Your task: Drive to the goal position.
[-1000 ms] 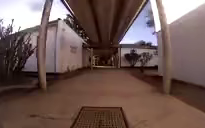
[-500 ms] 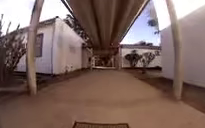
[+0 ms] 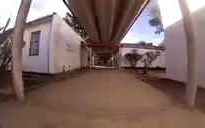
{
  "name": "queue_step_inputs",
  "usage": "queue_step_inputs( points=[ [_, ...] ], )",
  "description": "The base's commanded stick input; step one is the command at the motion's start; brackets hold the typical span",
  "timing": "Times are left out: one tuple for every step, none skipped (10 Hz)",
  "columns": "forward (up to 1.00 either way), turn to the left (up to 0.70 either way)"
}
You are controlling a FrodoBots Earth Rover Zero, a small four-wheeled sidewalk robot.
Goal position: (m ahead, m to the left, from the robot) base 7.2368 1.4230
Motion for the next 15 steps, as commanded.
queue_step_inputs(
  points=[
    [0.70,-0.08],
    [0.70,-0.25],
    [0.70,-0.35],
    [0.70,-0.35],
    [0.70,-0.28],
    [0.70,-0.11],
    [0.70,0.00],
    [0.70,0.00],
    [0.70,0.00],
    [0.70,0.00],
    [0.70,0.00],
    [0.70,0.00],
    [0.70,0.00],
    [0.70,0.00],
    [0.70,0.00]
  ],
)
